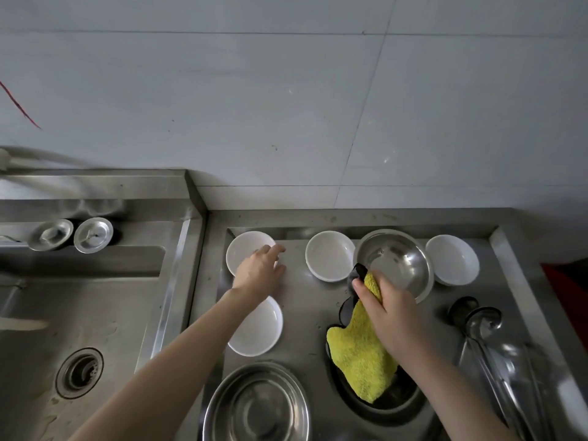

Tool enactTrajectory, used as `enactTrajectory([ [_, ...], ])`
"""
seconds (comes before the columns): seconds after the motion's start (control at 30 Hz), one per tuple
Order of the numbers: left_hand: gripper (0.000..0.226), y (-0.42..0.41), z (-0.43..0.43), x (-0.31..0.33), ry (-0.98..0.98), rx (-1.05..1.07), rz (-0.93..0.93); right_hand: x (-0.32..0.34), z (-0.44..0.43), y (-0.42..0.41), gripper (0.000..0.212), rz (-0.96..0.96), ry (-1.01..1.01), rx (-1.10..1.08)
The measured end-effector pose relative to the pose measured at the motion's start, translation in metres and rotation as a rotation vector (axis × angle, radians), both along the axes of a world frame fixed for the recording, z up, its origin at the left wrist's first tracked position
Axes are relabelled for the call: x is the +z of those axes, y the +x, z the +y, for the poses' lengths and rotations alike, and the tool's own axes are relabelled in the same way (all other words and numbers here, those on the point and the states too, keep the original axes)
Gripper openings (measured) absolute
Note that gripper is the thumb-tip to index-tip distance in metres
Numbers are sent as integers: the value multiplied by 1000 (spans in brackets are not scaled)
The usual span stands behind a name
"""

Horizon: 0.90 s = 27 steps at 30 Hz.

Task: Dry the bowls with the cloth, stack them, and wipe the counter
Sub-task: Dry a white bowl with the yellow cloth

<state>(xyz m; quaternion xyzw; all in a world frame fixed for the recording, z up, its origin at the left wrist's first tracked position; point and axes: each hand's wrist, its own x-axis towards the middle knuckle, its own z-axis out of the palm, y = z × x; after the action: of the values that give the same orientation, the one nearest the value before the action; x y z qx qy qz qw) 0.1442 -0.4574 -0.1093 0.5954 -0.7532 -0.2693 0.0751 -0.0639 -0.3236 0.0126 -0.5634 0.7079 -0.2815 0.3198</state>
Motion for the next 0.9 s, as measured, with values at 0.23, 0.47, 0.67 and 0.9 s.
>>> enactTrajectory([
  [0.23, 71, -59, 9, -4, 341, 216, 250, 9, 2, -8, 14, 27, -8, -25],
  [0.47, 75, -87, 3, -21, 469, 426, 361, 0, 0, -17, 20, 31, -5, -1],
  [0.67, 56, -89, 3, -20, 559, 635, 582, -8, 1, -24, 15, -12, -26, -18],
  [0.9, 51, -56, 32, 15, 552, 625, 773, 3, 18, -28, 5, -16, -137, -90],
])
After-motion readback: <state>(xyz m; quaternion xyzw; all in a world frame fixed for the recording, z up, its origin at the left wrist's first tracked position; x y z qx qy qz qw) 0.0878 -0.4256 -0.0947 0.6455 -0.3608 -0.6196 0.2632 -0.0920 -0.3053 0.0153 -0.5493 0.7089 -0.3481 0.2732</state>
